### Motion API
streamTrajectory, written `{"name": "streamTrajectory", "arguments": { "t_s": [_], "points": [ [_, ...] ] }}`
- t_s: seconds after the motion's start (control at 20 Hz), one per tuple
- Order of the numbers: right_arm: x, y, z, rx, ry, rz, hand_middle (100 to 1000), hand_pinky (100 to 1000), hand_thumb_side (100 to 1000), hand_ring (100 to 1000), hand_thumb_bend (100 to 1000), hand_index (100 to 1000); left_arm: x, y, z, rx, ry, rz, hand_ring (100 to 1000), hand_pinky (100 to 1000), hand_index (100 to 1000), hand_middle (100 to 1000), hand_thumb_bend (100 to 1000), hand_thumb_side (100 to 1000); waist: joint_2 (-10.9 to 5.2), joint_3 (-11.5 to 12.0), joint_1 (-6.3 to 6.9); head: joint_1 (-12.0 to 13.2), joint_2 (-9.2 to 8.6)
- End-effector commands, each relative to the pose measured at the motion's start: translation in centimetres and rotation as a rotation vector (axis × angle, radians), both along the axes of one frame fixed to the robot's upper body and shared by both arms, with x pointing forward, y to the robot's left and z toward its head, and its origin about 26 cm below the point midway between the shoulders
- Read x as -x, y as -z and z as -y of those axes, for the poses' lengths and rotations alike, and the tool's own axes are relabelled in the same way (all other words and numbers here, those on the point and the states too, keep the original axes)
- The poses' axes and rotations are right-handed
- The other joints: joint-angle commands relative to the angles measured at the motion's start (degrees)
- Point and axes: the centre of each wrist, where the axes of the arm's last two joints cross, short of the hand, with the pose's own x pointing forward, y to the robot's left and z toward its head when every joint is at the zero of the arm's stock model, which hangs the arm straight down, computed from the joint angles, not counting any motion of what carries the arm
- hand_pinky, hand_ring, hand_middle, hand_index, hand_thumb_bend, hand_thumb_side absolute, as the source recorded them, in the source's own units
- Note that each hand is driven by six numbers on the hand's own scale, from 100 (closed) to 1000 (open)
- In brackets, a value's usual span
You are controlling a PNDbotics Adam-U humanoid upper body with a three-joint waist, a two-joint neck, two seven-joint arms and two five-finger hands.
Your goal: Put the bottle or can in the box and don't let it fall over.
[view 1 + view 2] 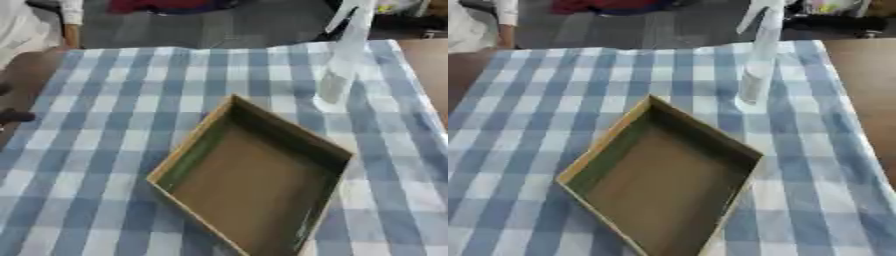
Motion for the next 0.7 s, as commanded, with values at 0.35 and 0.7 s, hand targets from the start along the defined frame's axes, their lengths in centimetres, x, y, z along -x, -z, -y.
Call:
{"name": "streamTrajectory", "arguments": {
  "t_s": [0.35,0.7],
  "points": [
    [-0.9,1.1,2.9,0.045,0.054,-0.035,1000,917,680,1000,100,1000,-0.1,-0.9,0.0,-0.02,0.02,0.015,651,1000,938,864,100,727,-1.93,0.0,-0.52,-0.1,0.38],
    [-1.6,2.6,3.8,0.061,0.059,-0.075,1000,922,690,1000,100,1000,-0.2,-0.8,0.1,-0.019,0.028,0.01,652,1000,938,864,100,728,-2.1,0.1,-0.61,-0.1,0.28]
  ]
}}
